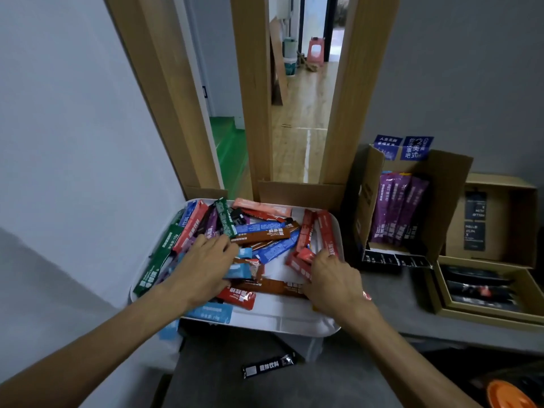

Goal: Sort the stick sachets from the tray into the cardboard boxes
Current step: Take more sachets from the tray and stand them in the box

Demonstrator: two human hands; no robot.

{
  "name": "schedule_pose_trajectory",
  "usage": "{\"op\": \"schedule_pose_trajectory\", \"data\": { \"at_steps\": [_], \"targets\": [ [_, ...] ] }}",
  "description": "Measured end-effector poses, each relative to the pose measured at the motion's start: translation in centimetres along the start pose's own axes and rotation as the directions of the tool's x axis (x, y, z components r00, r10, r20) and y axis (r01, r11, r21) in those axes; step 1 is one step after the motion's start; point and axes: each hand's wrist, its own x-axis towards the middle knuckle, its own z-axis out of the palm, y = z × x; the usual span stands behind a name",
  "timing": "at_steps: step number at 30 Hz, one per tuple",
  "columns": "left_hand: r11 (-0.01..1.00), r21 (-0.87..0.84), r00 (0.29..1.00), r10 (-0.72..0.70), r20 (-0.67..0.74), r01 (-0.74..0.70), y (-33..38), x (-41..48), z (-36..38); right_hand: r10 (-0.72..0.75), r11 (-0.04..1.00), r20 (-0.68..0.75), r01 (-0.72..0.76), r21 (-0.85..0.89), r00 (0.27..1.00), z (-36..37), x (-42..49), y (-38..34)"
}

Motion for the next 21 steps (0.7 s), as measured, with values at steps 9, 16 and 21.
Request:
{"op": "schedule_pose_trajectory", "data": {
  "at_steps": [9,16,21],
  "targets": [
    [0.969,-0.247,0.999,-0.021,-0.036,0.011,-1.8,0.1,-2.1,0.019,0.796,0.325,-0.212,0.567,0.945,-3.3,0.5,3.4],
    [0.678,-0.73,0.914,-0.341,-0.218,0.079,-0.2,1.5,-5.0,-0.064,0.544,0.317,-0.234,0.806,0.946,-4.2,-2.4,4.0],
    [-0.037,-0.999,0.855,-0.516,0.041,0.026,6.9,3.1,-8.2,-0.001,0.281,0.031,-0.029,0.959,1.0,-4.1,-2.9,2.3]
  ]
}}
